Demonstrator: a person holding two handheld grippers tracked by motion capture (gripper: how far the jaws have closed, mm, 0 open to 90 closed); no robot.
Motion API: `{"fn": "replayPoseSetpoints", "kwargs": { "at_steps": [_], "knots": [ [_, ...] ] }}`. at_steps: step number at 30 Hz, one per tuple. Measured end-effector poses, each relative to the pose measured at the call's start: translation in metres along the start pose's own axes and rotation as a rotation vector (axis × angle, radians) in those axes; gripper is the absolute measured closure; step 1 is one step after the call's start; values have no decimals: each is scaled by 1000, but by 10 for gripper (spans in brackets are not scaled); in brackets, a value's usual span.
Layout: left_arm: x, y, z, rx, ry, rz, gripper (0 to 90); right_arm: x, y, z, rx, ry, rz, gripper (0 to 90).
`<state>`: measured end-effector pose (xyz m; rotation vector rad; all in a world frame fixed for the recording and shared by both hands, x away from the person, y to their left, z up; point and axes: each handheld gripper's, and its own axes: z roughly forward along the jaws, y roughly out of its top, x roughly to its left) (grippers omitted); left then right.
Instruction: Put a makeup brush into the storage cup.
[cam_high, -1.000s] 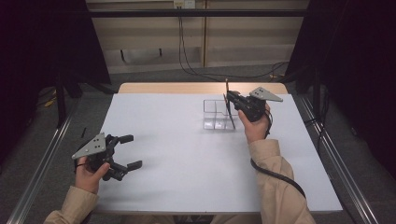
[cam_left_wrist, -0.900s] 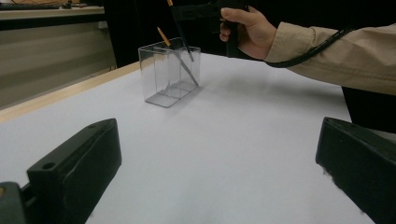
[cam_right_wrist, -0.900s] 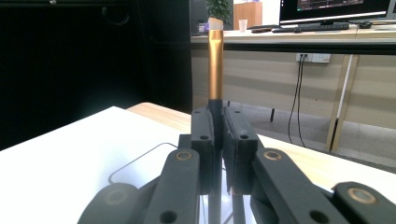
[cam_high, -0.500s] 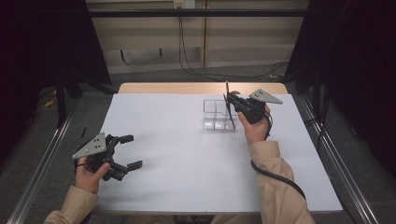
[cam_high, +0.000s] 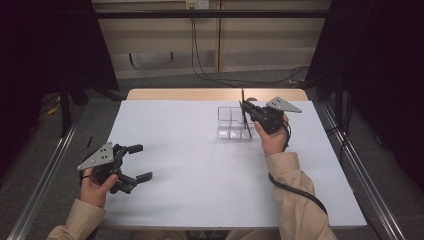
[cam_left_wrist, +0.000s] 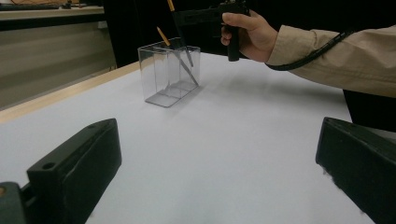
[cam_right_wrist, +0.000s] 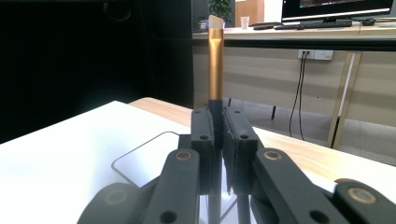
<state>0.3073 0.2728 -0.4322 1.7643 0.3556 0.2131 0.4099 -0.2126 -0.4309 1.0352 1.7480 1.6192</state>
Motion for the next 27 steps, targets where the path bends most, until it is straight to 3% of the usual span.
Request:
{"fn": "replayPoseSetpoints", "kwargs": {
  "at_steps": [15,21,27],
  "knots": [
    [0,0,0,1,-1,2,1,-1,-2,-3,-1,8,10,831],
    [0,0,0,9,-2,6,1,0,-1,-5,0,9,19,592],
    [0,0,1,11,-2,6,1,1,0,-6,3,12,21,423]
  ]
}}
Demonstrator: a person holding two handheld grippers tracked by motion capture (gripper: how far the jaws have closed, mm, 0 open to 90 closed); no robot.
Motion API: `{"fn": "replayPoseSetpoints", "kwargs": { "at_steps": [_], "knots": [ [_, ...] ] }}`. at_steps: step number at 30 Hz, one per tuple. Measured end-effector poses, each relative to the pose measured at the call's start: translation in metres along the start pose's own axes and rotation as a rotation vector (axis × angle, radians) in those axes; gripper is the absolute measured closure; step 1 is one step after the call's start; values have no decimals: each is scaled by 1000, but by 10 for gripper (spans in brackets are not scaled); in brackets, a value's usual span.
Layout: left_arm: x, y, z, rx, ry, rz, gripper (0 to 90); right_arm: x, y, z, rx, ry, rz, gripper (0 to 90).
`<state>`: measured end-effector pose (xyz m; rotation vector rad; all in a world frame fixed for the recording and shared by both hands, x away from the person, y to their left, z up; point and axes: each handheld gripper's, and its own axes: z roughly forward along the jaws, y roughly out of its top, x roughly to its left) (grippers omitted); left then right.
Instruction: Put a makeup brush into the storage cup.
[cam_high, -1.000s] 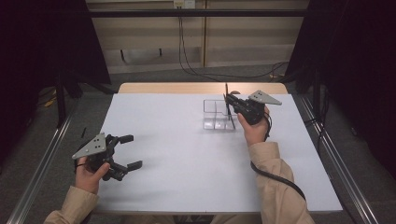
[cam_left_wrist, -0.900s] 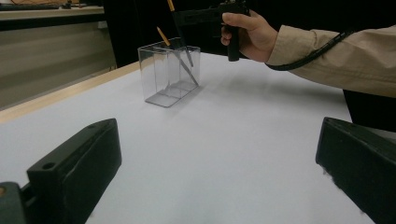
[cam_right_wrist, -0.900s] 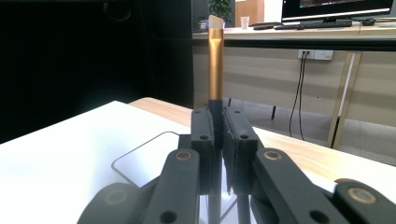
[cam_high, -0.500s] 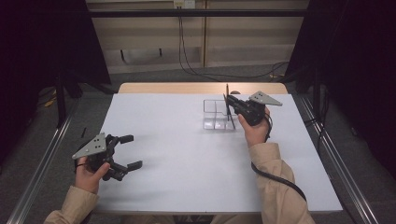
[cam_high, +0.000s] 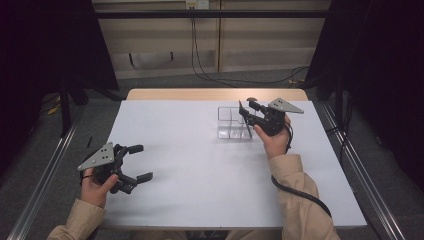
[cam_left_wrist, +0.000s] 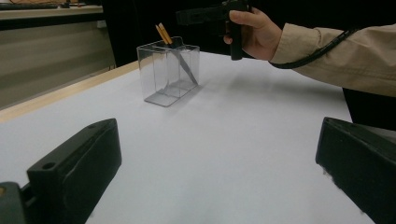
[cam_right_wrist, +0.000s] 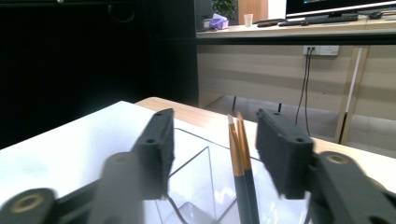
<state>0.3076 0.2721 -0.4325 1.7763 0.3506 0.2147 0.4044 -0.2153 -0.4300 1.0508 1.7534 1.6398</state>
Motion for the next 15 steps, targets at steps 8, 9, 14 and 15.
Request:
{"fn": "replayPoseSetpoints", "kwargs": {
  "at_steps": [8,9,14,15],
  "knots": [
    [0,0,0,0,2,0,1,0,1,-3,5,16,-18,322],
    [0,0,0,-2,1,-1,1,1,2,-3,5,16,-20,314],
    [0,0,0,-3,0,-2,1,1,4,-6,0,12,-26,263],
    [0,0,1,-3,0,-2,1,1,4,-7,2,13,-27,262]
  ]
}}
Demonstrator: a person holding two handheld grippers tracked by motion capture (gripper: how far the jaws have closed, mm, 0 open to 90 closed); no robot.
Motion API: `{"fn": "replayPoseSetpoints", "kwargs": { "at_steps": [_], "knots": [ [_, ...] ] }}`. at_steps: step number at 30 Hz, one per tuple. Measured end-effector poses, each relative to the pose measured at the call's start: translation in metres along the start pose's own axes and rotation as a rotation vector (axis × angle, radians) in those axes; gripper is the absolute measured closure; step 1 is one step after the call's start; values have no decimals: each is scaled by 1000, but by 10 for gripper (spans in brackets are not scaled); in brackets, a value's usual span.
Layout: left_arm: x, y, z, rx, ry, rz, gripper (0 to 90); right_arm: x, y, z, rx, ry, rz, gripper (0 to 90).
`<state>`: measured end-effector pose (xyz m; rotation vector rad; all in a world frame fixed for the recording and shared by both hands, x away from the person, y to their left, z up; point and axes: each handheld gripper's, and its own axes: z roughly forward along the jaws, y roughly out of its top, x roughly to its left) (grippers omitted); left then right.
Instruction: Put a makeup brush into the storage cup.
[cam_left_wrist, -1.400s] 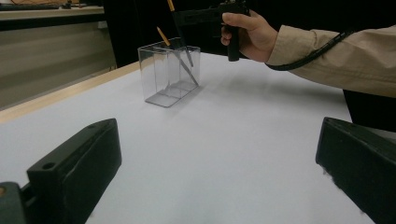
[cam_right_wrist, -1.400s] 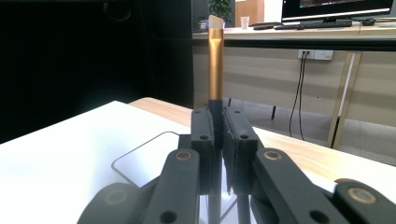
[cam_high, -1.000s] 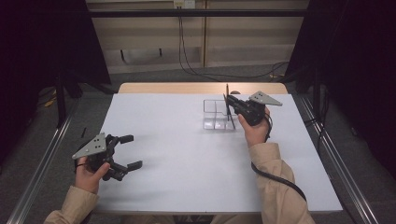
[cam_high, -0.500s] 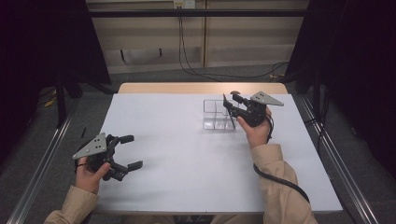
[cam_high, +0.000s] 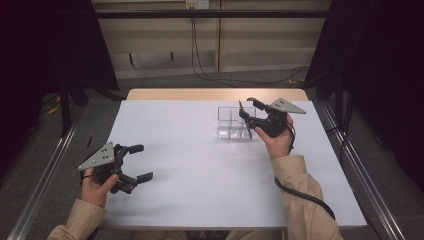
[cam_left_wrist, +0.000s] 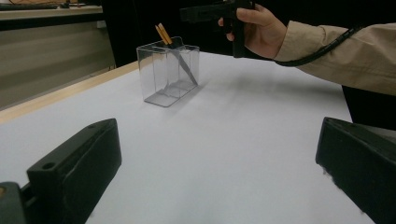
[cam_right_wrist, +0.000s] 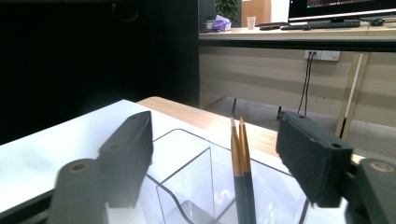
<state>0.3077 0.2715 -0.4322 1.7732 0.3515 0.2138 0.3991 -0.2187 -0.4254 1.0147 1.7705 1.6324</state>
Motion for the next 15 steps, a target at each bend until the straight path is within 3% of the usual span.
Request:
{"fn": "replayPoseSetpoints", "kwargs": {
  "at_steps": [15],
  "knots": [
    [0,1,2,-1,-3,5,1,3,-1,-10,15,7,-21,180]
  ]
}}
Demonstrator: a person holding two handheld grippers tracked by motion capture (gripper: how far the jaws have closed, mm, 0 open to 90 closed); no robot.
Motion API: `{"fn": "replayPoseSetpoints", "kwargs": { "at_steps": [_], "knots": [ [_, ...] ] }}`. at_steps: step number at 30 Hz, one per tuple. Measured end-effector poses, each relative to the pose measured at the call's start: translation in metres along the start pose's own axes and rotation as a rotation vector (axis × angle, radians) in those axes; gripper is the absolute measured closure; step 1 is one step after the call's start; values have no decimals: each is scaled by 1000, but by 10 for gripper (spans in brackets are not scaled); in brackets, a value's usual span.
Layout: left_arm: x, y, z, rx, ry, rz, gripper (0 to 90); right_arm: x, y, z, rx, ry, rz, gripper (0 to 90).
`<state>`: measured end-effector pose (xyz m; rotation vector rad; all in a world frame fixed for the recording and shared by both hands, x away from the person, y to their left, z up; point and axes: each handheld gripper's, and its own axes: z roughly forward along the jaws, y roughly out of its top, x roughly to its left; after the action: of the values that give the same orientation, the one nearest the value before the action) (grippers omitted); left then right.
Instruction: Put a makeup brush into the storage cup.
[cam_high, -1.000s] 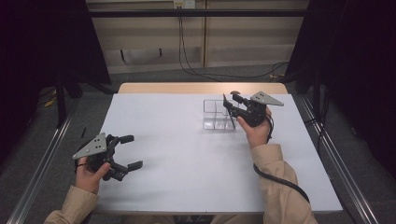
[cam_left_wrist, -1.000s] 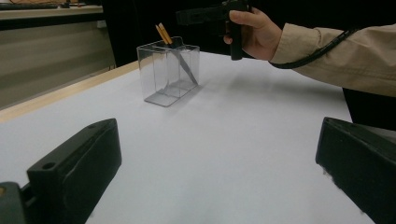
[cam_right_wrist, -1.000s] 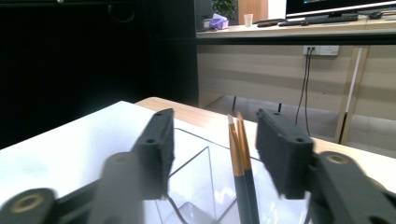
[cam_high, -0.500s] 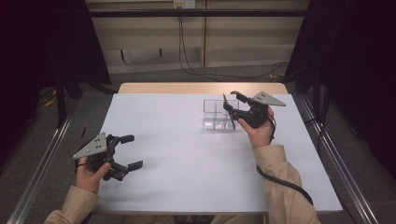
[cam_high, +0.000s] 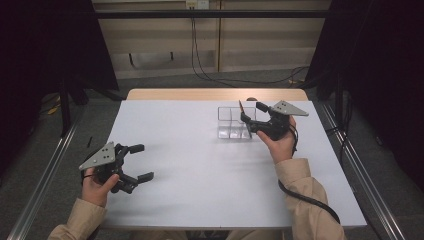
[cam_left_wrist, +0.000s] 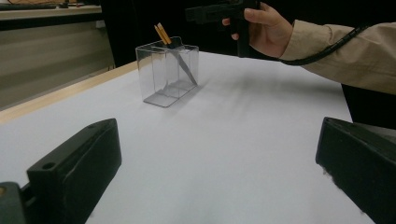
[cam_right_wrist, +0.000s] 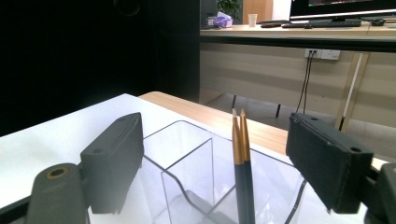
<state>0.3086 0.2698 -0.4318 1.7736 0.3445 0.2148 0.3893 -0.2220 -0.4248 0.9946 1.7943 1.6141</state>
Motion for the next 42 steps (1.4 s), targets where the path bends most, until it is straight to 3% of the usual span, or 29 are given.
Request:
{"fn": "replayPoseSetpoints", "kwargs": {
  "at_steps": [42],
  "knots": [
    [0,1,3,-10,0,-7,0,13,-9,-37,34,25,-35,140]
  ]
}}
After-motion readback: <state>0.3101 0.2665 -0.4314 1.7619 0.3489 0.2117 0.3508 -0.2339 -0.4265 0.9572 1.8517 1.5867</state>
